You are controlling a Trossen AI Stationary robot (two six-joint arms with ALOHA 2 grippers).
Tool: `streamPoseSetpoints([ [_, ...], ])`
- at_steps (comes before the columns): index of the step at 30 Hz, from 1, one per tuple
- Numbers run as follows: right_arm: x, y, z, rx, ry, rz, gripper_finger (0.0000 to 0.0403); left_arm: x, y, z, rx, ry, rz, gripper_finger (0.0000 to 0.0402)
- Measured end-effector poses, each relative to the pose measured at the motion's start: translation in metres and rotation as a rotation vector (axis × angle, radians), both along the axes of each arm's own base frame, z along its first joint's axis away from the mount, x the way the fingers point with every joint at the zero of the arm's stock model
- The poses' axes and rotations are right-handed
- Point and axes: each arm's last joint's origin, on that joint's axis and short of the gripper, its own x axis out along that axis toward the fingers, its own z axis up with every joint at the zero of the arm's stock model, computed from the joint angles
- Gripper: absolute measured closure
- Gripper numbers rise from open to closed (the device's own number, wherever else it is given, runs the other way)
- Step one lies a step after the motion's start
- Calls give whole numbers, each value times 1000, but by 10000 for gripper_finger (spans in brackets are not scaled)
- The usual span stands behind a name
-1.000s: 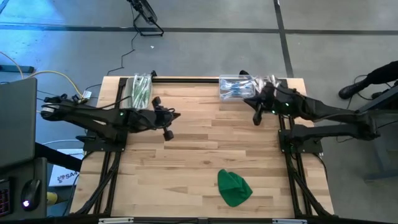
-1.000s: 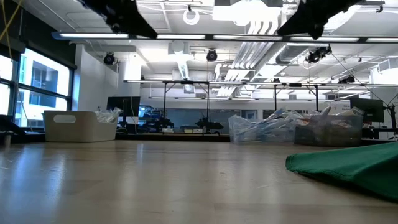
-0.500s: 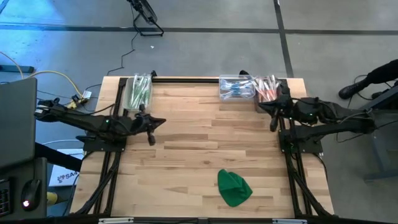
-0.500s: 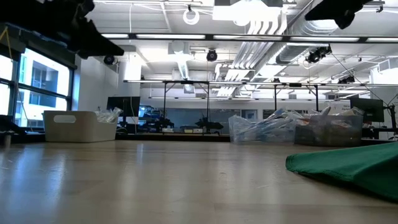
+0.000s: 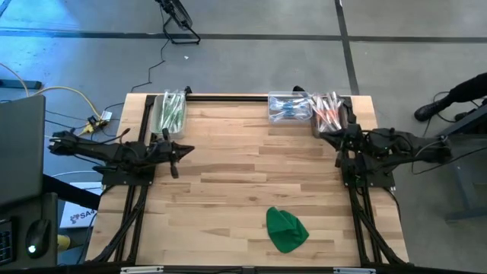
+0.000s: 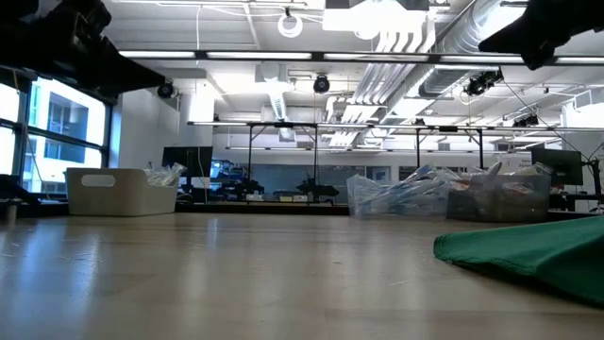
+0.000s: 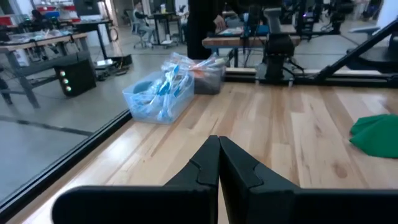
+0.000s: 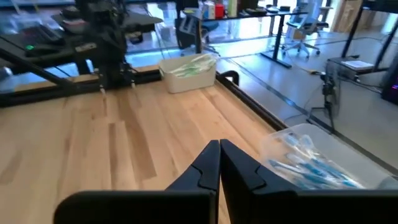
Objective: Pick & Place Toothbrushes
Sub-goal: Return to Home Position
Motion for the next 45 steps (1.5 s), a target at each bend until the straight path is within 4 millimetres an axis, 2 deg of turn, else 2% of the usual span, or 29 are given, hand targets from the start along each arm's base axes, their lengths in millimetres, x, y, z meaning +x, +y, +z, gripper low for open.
streamPoseSetpoints([
  [7,-6,1,-23,20,-74,73,400,-3,-1,-10,28,6,-56,401],
  [13,-9,2,-41,31,-126,117,400,-1,-2,-26,28,49,-72,401],
  [19,-3,3,-61,40,-186,121,400,-1,-2,-34,22,68,-81,401],
  [27,7,5,-82,36,-185,154,400,0,-5,-43,-28,88,-177,401],
  [34,16,8,-101,-56,-191,234,400,0,-6,-45,-56,98,-218,401],
  [39,18,7,-104,-56,-203,198,400,0,-5,-45,-51,101,-199,401],
  [45,18,7,-105,-65,-194,195,400,0,-8,-46,-61,110,-282,401],
])
